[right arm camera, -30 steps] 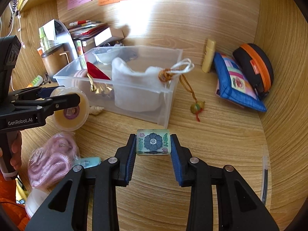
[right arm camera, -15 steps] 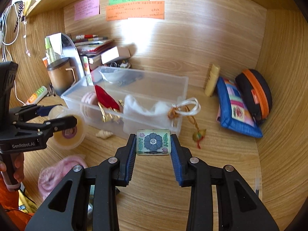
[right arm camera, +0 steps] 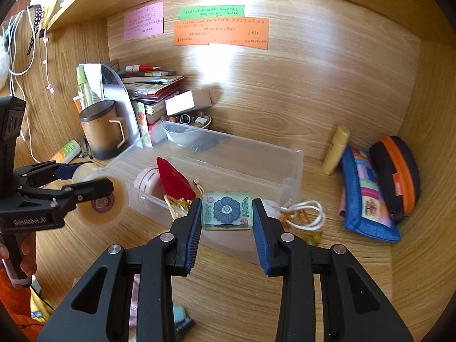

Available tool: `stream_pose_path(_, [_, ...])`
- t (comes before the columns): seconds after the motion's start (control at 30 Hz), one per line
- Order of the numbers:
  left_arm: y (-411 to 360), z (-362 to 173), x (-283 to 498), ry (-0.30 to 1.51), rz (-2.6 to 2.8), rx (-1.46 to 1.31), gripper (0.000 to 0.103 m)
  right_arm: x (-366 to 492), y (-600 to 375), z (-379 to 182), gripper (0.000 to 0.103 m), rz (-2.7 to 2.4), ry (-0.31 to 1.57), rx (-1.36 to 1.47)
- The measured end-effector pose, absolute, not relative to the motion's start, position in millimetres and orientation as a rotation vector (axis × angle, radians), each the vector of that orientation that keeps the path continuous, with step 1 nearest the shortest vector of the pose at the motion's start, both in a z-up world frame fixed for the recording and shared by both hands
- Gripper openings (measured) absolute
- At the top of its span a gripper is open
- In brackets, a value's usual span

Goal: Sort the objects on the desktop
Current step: 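Carry the tape roll and flower eraser over the clear box with both grippers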

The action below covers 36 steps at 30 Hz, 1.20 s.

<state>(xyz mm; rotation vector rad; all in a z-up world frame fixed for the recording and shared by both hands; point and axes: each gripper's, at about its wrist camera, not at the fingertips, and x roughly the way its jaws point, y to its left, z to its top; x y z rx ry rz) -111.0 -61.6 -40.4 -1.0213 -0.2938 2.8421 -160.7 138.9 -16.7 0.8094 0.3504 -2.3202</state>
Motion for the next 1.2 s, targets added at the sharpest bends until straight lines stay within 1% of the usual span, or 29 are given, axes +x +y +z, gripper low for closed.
stream_pose_path(0.3, [-68.6,-26.8,-124.4,-0.3,2.857,-0.991,0.066,-177.5,128.0,-13.9,0.031,-2.306,0.346,0.804])
stream_pose_path(1.03, [-75.7,-31.0,-176.7,-0.281,2.844,-1.046,0.066,-210.0,98.8,-29.4,0.031,-2.23,0.392,0.865])
stream_pose_path(1.2, [-79.4,-38.2,-194.9,-0.306,2.824,-1.084,0.066,-216.7,95.2,-34.1,0.031,-2.217,0.387,0.892])
